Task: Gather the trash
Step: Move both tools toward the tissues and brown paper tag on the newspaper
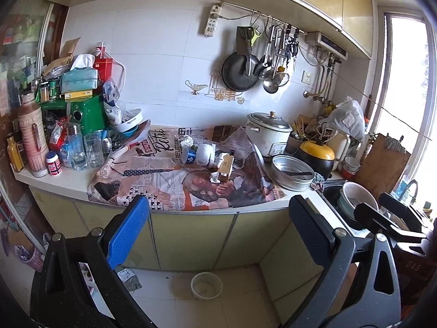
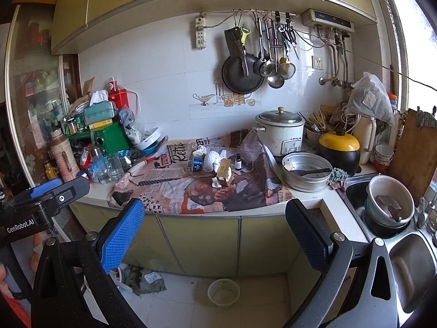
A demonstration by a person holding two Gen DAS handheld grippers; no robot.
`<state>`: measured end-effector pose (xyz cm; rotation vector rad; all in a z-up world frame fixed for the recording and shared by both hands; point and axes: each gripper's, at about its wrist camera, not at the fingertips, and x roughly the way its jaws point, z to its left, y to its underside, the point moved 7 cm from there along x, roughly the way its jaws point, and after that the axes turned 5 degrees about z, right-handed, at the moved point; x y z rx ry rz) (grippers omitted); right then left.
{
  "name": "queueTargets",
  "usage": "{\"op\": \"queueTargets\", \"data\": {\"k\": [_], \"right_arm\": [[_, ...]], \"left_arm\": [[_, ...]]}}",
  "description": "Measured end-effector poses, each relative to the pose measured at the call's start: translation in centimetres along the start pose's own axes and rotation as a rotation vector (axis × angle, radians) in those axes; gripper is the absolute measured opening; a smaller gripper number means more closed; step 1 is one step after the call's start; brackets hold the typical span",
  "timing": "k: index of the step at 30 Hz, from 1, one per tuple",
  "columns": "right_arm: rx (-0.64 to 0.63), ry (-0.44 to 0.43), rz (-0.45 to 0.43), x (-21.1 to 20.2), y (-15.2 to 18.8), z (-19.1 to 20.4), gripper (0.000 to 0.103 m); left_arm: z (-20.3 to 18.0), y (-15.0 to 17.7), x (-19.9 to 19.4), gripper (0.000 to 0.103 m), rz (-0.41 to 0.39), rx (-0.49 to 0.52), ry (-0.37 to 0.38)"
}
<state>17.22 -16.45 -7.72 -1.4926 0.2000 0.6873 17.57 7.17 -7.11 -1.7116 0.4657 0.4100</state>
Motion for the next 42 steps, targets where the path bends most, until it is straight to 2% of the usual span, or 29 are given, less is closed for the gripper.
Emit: {"op": "queueTargets", "data": {"k": [8,14,16,20,23,29,31,34,36,40,42], "right_arm": [[-0.009,-0.001,0.058,7.2,-1.3,-2.6,0.103],[0.008,-0.016,0.103,13.2,-4.2,-6.1,0.103],[0.009,-0.03,0.117,15.1,-5.1,-7.2,0.103],[0.003,-0.037,0.145,19.0,-6.4,-9.0,0.103],[0.008,-0.039,0.189,22.2,-6.7,-9.8,0.103],[0.052,-0.064,0.288,28.1,-6.8,-10.8,0.102],[0.063,-0.056,0.307,29.5,-6.9,-11.0,0.101],[0.081,-0.019,0.319,31.2,-7.2,-11.4,0.099],[0.103,0.02,0.33,32.5,-7.6,-11.8,0.099],[0.169,0.053,0.36,34.7,-7.7,-12.2,0.098],[0.187,0.062,0.382,36.1,-7.6,-12.4,0.096]], "left_arm": [[1.9,-2.5,8.9,0.099,0.049,-0.068,-0.077],[1.4,-6.0,16.4,0.095,0.099,-0.088,-0.121],[1.5,-7.2,18.6,0.094,0.093,-0.099,-0.152],[1.6,-8.8,22.5,0.094,0.094,-0.114,-0.172],[1.7,-9.5,25.7,0.094,0.128,-0.112,-0.174],[1.8,-10.1,32.6,0.094,0.218,-0.082,-0.126],[1.6,-10.1,35.4,0.094,0.265,-0.052,-0.096],[1.2,-9.7,39.8,0.089,0.332,0.011,-0.037],[0.9,-9.2,42.8,0.078,0.392,0.054,0.0],[0.7,-7.6,47.8,0.065,0.505,0.115,0.084],[0.4,-6.7,49.8,0.052,0.559,0.135,0.126]]}}
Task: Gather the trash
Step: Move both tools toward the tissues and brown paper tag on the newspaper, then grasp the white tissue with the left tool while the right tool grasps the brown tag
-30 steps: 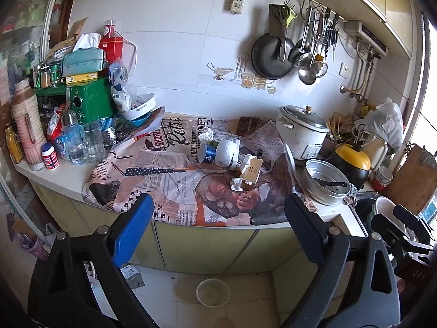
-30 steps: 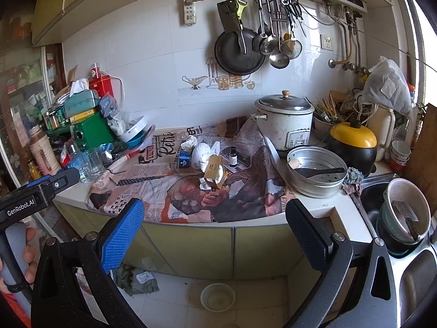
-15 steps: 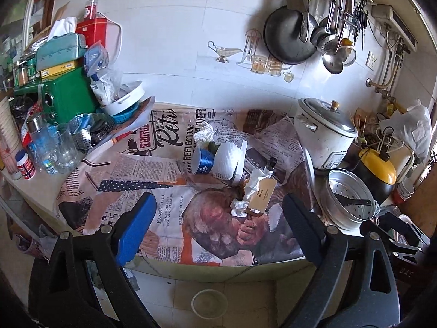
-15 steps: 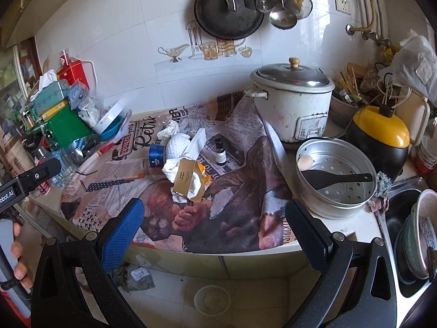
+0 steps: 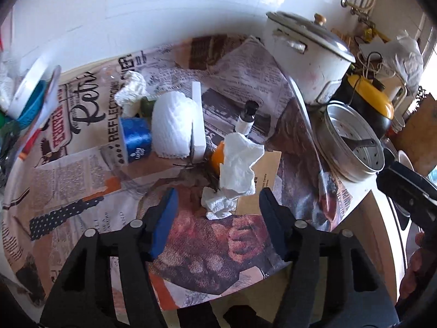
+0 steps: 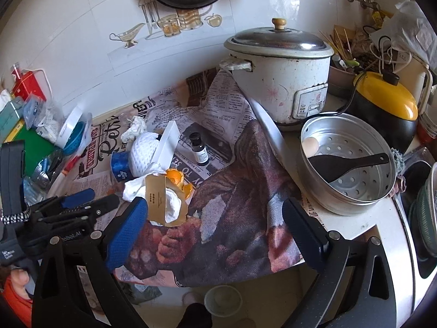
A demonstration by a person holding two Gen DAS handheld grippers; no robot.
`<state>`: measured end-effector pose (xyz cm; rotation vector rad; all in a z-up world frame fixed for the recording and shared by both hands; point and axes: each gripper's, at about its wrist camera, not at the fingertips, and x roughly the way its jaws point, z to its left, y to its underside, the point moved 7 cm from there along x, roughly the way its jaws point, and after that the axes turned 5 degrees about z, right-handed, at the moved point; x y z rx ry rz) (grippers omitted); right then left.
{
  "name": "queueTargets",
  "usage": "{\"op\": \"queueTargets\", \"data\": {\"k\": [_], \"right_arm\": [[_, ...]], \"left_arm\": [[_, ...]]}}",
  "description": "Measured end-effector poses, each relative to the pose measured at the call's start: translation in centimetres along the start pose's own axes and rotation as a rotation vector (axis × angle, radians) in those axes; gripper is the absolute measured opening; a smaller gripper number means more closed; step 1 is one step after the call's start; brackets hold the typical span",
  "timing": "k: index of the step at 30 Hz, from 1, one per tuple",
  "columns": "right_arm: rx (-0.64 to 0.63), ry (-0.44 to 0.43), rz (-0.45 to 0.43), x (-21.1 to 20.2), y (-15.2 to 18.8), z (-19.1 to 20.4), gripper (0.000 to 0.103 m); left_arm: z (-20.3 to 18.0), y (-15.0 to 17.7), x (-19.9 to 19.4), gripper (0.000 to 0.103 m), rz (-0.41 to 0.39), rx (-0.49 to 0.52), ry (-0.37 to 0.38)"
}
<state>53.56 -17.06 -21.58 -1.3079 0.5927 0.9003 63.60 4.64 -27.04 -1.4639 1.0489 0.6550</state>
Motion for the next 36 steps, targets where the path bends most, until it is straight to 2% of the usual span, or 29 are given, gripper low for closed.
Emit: {"op": "queueTargets", "data": {"k": [1,4,5,6,11,16,25,27,33,36], "right_arm": [[0.009,0.009,0.012,0.6,-0.2,0.0,0.094],[0.05,0.009,0.041,2.1,-0.5,0.0,0.093],[0.066,0.002,0.046,2.3,-0.4,0.2,0.093],[0.078,-0.004,0.051,2.6,-0.4,0.4,0.093],[0.092,0.003,0.066,3.2,-0.3,1.4,0.093],[0.093,-0.006,0.068,3.5,-0.7,2.1,0.093],[0.06,-0.077,0.099,6.0,-1.0,5.6,0.093],[0.041,-0.101,0.108,6.9,-0.9,6.8,0.093],[0.007,-0.117,0.154,9.9,-0.4,8.9,0.093],[-0.004,-0.117,0.197,11.8,0.4,9.5,0.093]], "left_arm": [[0.0,-0.1,0.9,0.048,0.022,0.011,0.02],[0.0,-0.5,3.1,0.025,0.062,0.032,0.071],[0.0,-0.6,3.5,0.012,0.067,0.033,0.085],[0.1,-0.9,3.6,0.006,0.066,0.034,0.097],[0.3,-2.7,1.7,0.003,-0.008,0.068,0.129],[1.0,-4.8,-1.0,0.002,-0.087,0.104,0.08],[3.5,-5.9,-6.0,0.002,-0.173,0.085,0.072],[4.3,-5.6,-5.3,0.002,-0.147,0.091,0.054],[7.2,-3.0,0.2,0.002,0.039,0.04,0.062],[8.1,-2.1,1.5,0.002,0.071,0.005,0.091]]}}
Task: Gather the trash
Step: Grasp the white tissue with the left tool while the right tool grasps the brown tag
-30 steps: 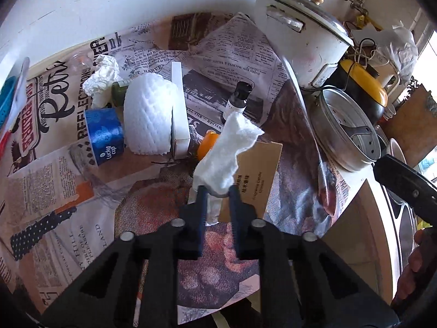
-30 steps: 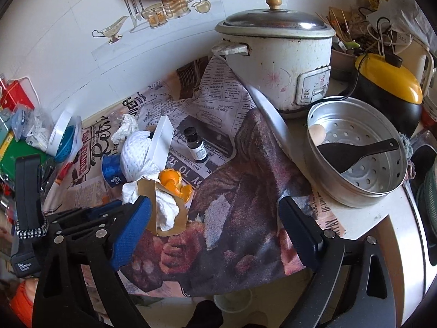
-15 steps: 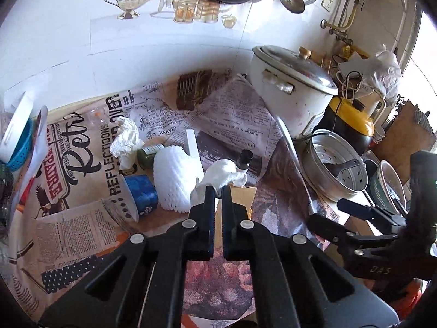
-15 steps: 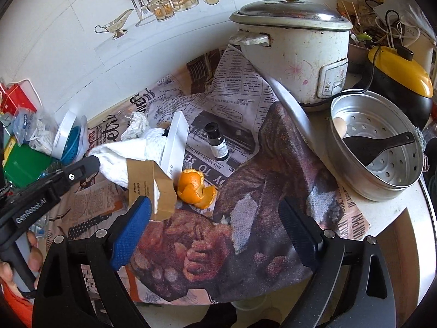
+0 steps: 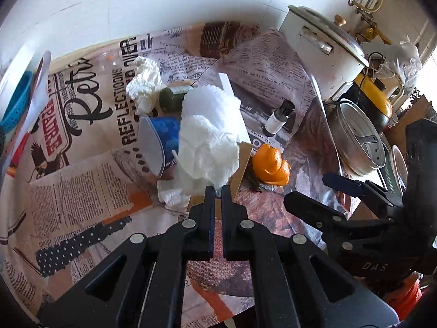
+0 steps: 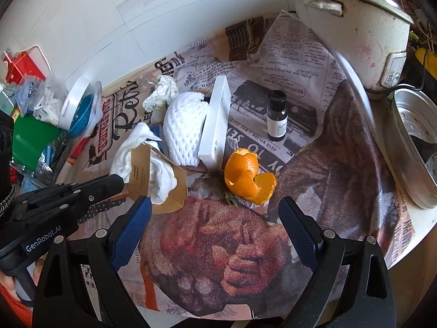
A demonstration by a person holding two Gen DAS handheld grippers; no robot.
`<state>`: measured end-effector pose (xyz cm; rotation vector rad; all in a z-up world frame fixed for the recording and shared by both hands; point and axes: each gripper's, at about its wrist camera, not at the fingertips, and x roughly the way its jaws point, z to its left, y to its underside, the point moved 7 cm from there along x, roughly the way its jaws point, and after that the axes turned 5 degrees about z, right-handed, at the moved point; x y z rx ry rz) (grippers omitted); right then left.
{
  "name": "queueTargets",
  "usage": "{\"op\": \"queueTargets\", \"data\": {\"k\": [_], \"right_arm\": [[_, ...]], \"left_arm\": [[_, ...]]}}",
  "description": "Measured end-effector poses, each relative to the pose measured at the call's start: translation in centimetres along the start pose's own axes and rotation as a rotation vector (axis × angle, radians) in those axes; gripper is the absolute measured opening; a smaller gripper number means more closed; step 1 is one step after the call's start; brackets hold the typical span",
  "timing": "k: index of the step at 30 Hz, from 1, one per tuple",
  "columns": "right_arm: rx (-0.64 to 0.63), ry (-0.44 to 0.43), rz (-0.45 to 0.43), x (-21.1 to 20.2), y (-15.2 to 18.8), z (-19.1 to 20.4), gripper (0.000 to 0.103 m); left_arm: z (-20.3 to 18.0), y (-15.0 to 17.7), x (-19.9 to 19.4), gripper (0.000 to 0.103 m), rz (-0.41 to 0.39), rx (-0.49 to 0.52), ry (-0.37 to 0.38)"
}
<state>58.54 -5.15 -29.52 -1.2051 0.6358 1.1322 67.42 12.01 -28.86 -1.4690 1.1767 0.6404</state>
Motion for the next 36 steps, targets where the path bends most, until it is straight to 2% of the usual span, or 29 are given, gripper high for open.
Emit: {"op": "queueTargets", "data": {"k": [4,6,9,14,16,18,24,25,29,32,36], "right_arm": [[-0.009,-0.006,0.038,2.0,0.1,0.6,0.083],[-0.015,-0.026,0.044,2.6,0.0,1.1,0.072],[-0.022,-0.089,0.058,3.1,-0.5,2.3,0.058],[-0.028,-0.221,0.035,2.8,-1.7,5.2,0.049],[-0.047,-0.236,0.032,3.1,-2.2,6.4,0.036],[-0.057,-0.26,0.047,3.6,-2.5,7.4,0.029],[-0.026,-0.358,0.065,3.8,-3.4,9.1,0.025],[-0.028,-0.359,0.06,3.8,-3.6,9.2,0.024],[-0.026,-0.351,0.075,4.6,-3.8,9.3,0.011],[-0.015,-0.375,0.087,5.1,-3.7,8.9,0.007],[-0.024,-0.384,0.048,4.1,-3.7,8.7,0.002]], "left_arm": [[1.4,0.3,0.2,0.002,-0.006,-0.029,-0.008],[2.6,0.5,0.2,0.002,-0.009,-0.062,-0.01],[4.3,0.8,0.3,0.002,-0.004,-0.101,-0.028],[5.8,1.2,0.6,0.002,0.005,-0.124,-0.023],[5.9,1.2,0.6,0.002,0.004,-0.124,-0.017],[5.8,1.2,0.7,0.002,0.002,-0.127,-0.002],[5.2,1.2,0.9,0.002,-0.002,-0.117,0.014],[5.2,1.3,0.9,0.002,-0.003,-0.115,0.014],[5.0,1.3,0.8,0.002,-0.008,-0.111,0.026],[5.0,1.4,0.7,0.002,-0.01,-0.107,0.018],[5.2,1.3,0.5,0.002,-0.02,-0.113,-0.017]]}}
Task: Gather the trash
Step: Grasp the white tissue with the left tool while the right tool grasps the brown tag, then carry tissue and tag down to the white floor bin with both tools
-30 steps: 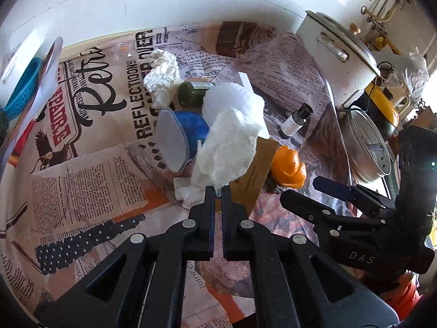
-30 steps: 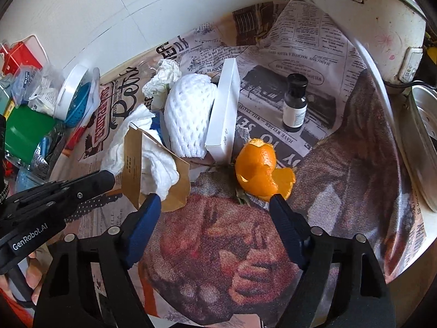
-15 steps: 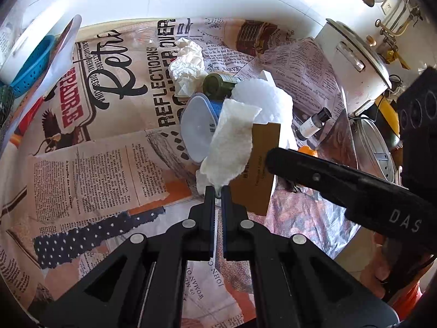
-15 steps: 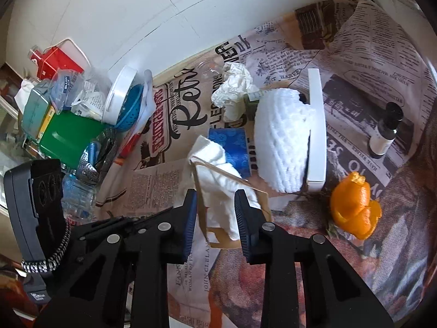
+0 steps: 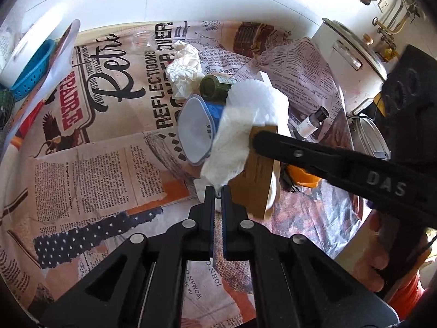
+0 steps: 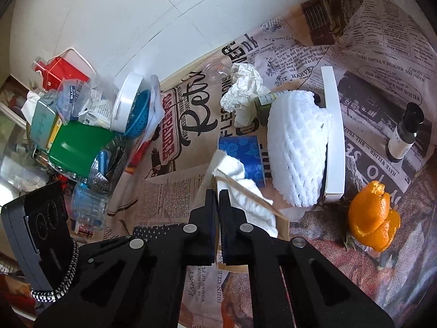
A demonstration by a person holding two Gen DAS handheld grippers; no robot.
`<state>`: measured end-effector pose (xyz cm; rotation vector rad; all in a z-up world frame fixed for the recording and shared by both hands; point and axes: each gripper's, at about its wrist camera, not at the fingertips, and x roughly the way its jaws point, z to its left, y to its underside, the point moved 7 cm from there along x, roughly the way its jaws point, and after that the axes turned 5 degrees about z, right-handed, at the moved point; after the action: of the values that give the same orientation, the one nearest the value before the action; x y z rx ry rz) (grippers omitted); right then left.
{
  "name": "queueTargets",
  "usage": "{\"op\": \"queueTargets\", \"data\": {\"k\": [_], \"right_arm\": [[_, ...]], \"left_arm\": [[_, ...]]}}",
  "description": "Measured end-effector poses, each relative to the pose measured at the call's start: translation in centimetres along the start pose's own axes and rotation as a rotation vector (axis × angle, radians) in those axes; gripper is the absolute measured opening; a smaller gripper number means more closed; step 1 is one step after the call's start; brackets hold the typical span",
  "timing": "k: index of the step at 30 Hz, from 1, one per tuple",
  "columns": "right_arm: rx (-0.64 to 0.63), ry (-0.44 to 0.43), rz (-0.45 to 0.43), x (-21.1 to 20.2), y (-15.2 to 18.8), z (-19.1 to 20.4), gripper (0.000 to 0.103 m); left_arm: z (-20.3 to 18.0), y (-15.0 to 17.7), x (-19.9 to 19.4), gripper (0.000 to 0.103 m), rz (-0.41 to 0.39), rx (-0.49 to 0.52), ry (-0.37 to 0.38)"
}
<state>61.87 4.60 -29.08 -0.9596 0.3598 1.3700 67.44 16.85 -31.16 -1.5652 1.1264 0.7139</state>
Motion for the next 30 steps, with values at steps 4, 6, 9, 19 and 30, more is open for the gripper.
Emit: {"op": "queueTargets", "data": {"k": [4,6,9,19,30], "right_arm": [[-0.02,0.017,-0.049,-2.3,0.2,0.0,0.002],[-0.026,0.029,-0.062,-3.3,0.3,-0.3,0.002],[-0.025,0.048,-0.083,-4.8,0.5,-0.9,0.002],[0.009,0.1,-0.189,-11.8,2.0,-3.3,0.001],[-0.059,0.176,-0.233,-18.0,5.2,-7.0,0.001]], "left_arm": [[0.7,-0.4,-0.6,0.002,-0.024,-0.028,-0.022],[0.7,-0.7,-1.2,0.002,-0.042,-0.033,-0.019],[0.5,-0.9,-2.4,0.002,-0.082,-0.033,-0.052],[-1.1,-0.1,-5.8,0.002,-0.164,-0.063,-0.113],[-7.6,3.2,-11.4,0.002,-0.319,-0.061,-0.21]]}}
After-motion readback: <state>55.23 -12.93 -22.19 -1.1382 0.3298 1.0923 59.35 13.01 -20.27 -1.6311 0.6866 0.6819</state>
